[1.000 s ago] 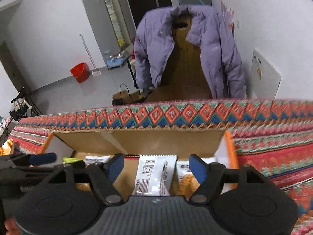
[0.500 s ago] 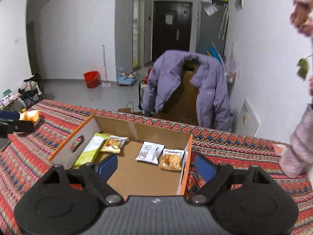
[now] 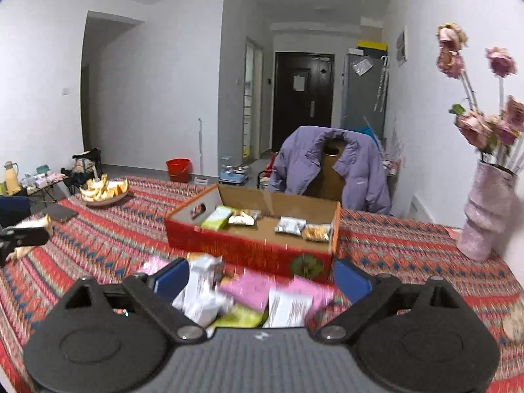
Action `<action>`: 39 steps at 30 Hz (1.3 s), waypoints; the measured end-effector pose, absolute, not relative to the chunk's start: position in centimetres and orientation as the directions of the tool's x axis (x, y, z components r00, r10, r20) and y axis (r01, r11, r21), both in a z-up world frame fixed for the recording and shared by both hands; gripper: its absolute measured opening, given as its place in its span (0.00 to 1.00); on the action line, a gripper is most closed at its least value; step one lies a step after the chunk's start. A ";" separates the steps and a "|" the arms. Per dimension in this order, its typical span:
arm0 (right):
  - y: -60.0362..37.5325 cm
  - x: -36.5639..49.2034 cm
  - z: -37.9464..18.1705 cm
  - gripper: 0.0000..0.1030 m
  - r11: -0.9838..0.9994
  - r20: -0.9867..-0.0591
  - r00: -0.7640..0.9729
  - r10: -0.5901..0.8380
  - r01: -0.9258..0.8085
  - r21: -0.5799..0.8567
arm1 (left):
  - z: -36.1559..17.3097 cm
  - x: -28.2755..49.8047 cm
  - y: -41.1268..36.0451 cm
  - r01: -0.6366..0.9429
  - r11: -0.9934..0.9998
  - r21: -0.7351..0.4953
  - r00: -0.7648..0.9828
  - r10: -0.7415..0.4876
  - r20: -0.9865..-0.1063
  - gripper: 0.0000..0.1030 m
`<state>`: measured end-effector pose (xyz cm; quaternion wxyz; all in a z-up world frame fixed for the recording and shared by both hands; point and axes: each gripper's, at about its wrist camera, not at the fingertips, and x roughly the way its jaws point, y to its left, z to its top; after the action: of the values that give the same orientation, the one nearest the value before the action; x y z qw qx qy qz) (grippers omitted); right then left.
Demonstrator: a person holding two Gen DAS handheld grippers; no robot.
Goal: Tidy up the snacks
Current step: 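Withdraw both tools from the box back toward the snack pile, then grasp the pink packet with left tool while right tool grasps a white sachet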
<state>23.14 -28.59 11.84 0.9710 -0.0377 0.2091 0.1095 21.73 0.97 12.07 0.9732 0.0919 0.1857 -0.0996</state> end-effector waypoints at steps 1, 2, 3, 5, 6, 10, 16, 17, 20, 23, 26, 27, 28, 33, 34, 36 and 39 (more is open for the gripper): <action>-28.2 21.8 11.2 0.93 0.974 -0.413 0.891 0.186 -0.223 -0.043 | 11.5 20.6 1.0 0.217 0.968 0.128 0.914 -0.155 -0.375 0.98; -27.8 20.4 10.5 0.93 0.975 -0.406 0.897 0.176 -0.217 -0.057 | 11.0 19.5 1.2 0.206 0.972 0.110 0.914 -0.151 -0.377 0.98; -27.4 19.2 9.9 0.93 0.976 -0.400 0.901 0.168 -0.209 -0.060 | 10.5 18.7 1.3 0.194 0.977 0.085 0.911 -0.147 -0.386 0.98; -26.8 16.7 8.7 0.93 0.977 -0.400 0.901 0.169 -0.206 -0.052 | 9.6 17.3 1.4 0.174 0.983 0.055 0.905 -0.138 -0.401 0.98; -26.6 15.8 8.2 0.93 0.976 -0.401 0.899 0.174 -0.211 -0.050 | 9.3 16.8 1.5 0.165 0.985 0.055 0.904 -0.129 -0.407 0.98; -26.1 12.8 6.4 0.94 0.978 -0.412 0.898 0.155 -0.197 -0.062 | 8.3 15.4 1.5 0.151 0.985 0.089 0.894 -0.097 -0.438 0.98; -26.7 11.8 4.6 0.94 0.986 -0.460 0.877 0.139 -0.168 -0.023 | 6.6 15.3 1.9 0.134 0.988 0.071 0.868 -0.083 -0.489 0.98; -26.8 11.8 4.5 0.94 0.986 -0.460 0.876 0.142 -0.167 -0.012 | 6.3 15.5 1.8 0.136 0.988 0.069 0.863 -0.084 -0.498 0.98; -27.0 12.6 4.4 0.94 0.985 -0.465 0.871 0.159 -0.173 0.013 | 5.9 16.8 1.4 0.148 0.987 0.058 0.848 -0.097 -0.521 0.98; -26.8 13.7 4.2 0.94 0.985 -0.464 0.871 0.164 -0.173 0.022 | 5.8 18.5 1.0 0.146 0.988 0.057 0.846 -0.095 -0.525 0.98; -26.9 15.3 4.2 0.93 0.984 -0.470 0.865 0.174 -0.169 0.054 | 5.7 20.6 0.8 0.145 0.988 0.051 0.841 -0.096 -0.532 0.98; -27.0 16.0 4.1 0.93 0.984 -0.476 0.862 0.177 -0.168 0.063 | 5.6 21.5 0.7 0.143 0.989 0.049 0.837 -0.094 -0.539 0.98; -26.9 16.6 4.1 0.93 0.984 -0.479 0.859 0.179 -0.167 0.068 | 5.6 22.3 0.7 0.141 0.989 0.047 0.834 -0.093 -0.544 0.98; -26.8 19.9 4.4 0.93 0.983 -0.484 0.856 0.183 -0.166 0.078 | 5.3 27.1 0.6 0.145 0.989 0.030 0.820 -0.104 -0.563 0.98; -26.8 20.6 4.5 0.93 0.983 -0.483 0.856 0.183 -0.163 0.085 | 5.3 27.9 0.5 0.148 0.989 0.029 0.818 -0.105 -0.566 0.98; -26.8 22.0 4.6 0.92 0.982 -0.481 0.856 0.188 -0.155 0.107 | 5.1 29.6 0.2 0.160 0.987 0.029 0.814 -0.115 -0.569 0.98; -26.6 24.0 4.6 0.92 0.979 -0.479 0.854 0.202 -0.157 0.131 | 4.6 32.4 -0.2 0.179 0.984 0.018 0.799 -0.135 -0.586 0.97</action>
<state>23.97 -26.61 4.58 0.9619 0.0438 0.2534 0.0933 32.44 -0.15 4.57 0.9477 0.0360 0.3060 -0.0829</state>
